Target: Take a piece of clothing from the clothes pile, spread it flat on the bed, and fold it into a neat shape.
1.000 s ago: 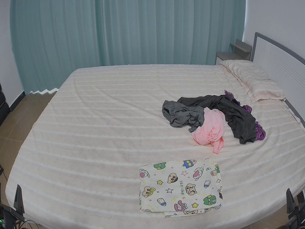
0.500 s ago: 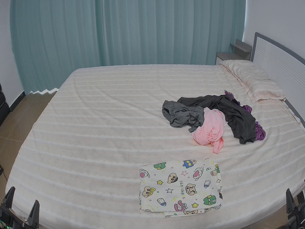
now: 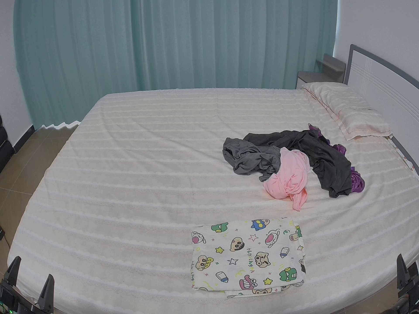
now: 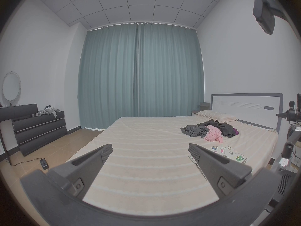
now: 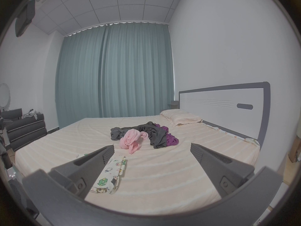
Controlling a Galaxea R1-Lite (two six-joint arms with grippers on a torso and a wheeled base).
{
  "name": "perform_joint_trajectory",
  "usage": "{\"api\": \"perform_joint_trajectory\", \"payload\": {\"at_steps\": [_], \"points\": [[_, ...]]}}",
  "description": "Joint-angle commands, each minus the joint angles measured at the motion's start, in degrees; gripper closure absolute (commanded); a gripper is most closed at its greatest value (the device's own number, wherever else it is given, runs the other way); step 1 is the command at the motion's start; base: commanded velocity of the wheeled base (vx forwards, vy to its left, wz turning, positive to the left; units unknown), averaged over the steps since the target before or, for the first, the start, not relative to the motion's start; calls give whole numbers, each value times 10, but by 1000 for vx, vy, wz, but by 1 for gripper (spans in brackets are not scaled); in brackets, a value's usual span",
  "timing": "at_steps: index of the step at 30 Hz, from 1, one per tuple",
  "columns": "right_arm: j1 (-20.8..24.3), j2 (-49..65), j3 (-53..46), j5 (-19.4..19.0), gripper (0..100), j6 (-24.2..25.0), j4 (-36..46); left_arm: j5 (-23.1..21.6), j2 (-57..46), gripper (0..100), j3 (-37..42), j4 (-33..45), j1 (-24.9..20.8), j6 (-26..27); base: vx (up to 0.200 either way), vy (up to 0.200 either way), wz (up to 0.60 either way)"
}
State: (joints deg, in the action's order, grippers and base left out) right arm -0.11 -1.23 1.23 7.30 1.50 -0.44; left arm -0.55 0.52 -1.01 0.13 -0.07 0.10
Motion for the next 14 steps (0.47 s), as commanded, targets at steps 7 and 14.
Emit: {"api": "perform_joint_trajectory", "payload": {"at_steps": [7, 14], "points": [[1, 12, -4, -109, 0, -19, -3, -1, -2, 0, 10, 0, 1, -2, 0, 0, 0], [1, 12, -9, -125, 0, 93, -23, -1, -2, 0, 10, 0, 0, 1, 0, 0, 0]]}}
